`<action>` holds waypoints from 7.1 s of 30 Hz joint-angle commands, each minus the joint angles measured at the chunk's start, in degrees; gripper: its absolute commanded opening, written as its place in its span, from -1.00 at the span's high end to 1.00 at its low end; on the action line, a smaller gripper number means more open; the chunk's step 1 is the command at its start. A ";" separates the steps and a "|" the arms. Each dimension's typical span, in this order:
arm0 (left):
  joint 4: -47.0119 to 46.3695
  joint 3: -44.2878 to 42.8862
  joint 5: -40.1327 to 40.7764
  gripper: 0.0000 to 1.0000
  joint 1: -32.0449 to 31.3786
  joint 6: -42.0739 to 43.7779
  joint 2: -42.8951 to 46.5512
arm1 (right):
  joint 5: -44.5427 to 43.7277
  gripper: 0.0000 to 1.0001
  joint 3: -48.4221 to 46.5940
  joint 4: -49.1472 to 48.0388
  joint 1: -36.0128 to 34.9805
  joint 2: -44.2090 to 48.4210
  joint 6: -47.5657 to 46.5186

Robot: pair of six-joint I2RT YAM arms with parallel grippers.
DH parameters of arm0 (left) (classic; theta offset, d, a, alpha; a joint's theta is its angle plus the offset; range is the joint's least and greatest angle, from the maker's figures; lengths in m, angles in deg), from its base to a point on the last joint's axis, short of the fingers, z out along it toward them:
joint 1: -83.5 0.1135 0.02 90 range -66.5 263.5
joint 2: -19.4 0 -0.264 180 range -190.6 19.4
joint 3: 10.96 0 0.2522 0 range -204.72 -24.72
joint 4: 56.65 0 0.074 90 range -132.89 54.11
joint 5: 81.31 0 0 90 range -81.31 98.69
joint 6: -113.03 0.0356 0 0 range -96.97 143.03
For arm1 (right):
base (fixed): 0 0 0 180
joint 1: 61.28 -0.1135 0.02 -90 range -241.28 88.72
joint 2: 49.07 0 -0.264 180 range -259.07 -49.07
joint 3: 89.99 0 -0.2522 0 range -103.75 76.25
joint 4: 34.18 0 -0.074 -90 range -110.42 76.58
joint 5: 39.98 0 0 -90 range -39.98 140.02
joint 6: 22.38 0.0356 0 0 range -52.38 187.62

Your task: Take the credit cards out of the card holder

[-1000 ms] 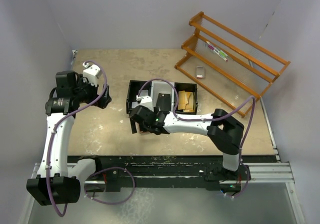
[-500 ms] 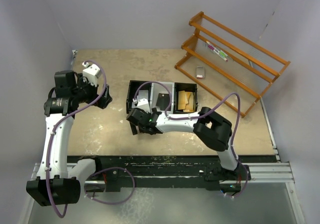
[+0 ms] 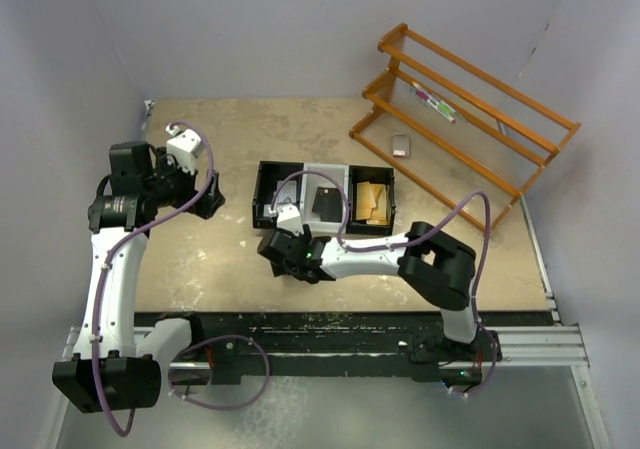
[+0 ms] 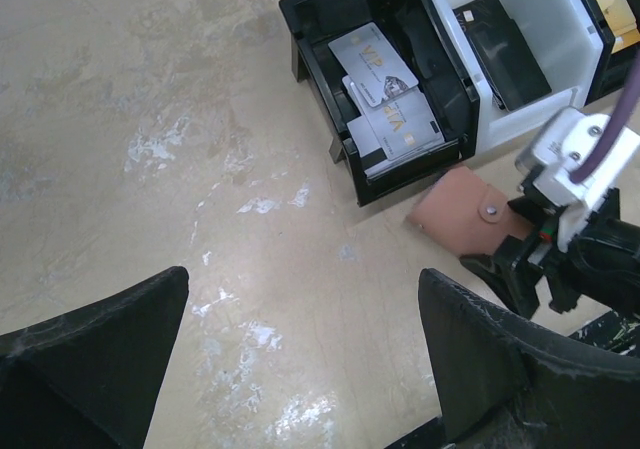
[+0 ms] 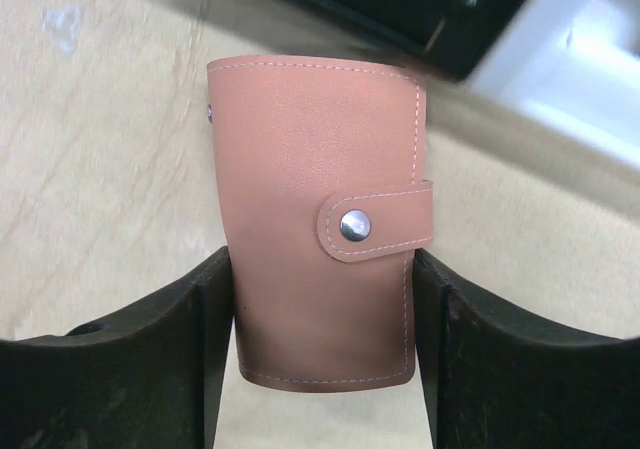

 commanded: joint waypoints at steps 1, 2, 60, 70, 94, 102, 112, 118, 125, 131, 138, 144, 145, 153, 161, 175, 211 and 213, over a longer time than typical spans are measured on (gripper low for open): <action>-0.76 -2.89 -1.57 -0.99 -0.16 -0.39 0.01 | -1.25 -0.24 4.19 -0.71 -3.36 5.23 -1.31; -0.88 -2.96 -1.40 -0.99 -0.16 -0.65 0.16 | -1.49 -0.24 4.78 -1.01 -4.06 6.83 -1.71; 1.24 -8.50 -37.07 0.97 -0.15 -28.01 -2.87 | 11.00 -0.63 -6.84 -14.08 -2.57 29.47 -16.59; 2.25 -10.25 -32.21 1.00 -0.18 -23.37 -0.38 | 6.62 -0.60 -12.34 1.09 4.06 31.59 -8.42; 5.44 -10.50 -30.03 1.00 -0.16 -20.17 2.14 | -10.49 0.01 -28.25 9.24 -2.79 16.38 -10.62; 5.41 -11.25 -29.72 1.00 -0.16 -20.47 2.03 | -9.89 0.12 -26.91 9.30 -3.11 16.11 -10.36; 4.14 -11.31 -30.12 1.00 -0.16 -21.79 1.37 | -8.88 -0.02 -25.18 6.79 -4.40 16.99 -12.32; 3.87 -11.39 -30.30 1.00 -0.16 -21.99 1.34 | -11.25 0.00 -25.97 8.39 -4.80 15.50 -12.27; 4.39 -11.58 -30.32 1.00 -0.16 -22.04 1.37 | -19.35 0.23 -32.05 14.74 -5.89 9.89 -13.35; 4.74 -12.03 -30.02 1.00 -0.16 -21.97 1.09 | -24.89 0.45 -34.02 18.54 -6.57 6.78 -13.52; 4.12 -12.21 -30.20 1.00 -0.16 -22.49 0.70 | -29.19 0.72 -35.02 22.51 -6.57 5.17 -12.87; 4.30 -12.48 -29.94 1.00 -0.16 -22.25 0.68 | -29.74 1.00 -35.94 27.89 -6.57 4.83 -10.18; 4.25 -12.50 -29.83 1.00 -0.16 -22.15 0.63 | -29.87 1.00 -35.84 28.19 -6.57 4.98 -9.62; 4.42 -12.96 -29.40 1.00 -0.16 -21.71 0.56 | -27.72 1.00 -32.84 28.70 -4.81 7.97 -5.94; 4.72 -13.12 -29.86 1.00 -0.12 -21.12 0.64 | -10.98 0.83 -23.16 16.97 2.30 19.02 -8.23; 2.93 -14.21 -35.38 1.00 -0.16 -25.15 0.73 | 40.50 -0.73 2.80 -14.25 10.96 39.53 -12.34; 3.66 -16.86 -43.30 1.00 -0.18 -26.86 2.71 | 44.50 -0.04 -3.79 -10.11 15.94 37.12 -15.84; 3.66 -17.03 -43.37 1.00 -0.16 -26.95 2.75 | 43.18 -0.04 -3.97 -9.14 15.98 37.03 -16.17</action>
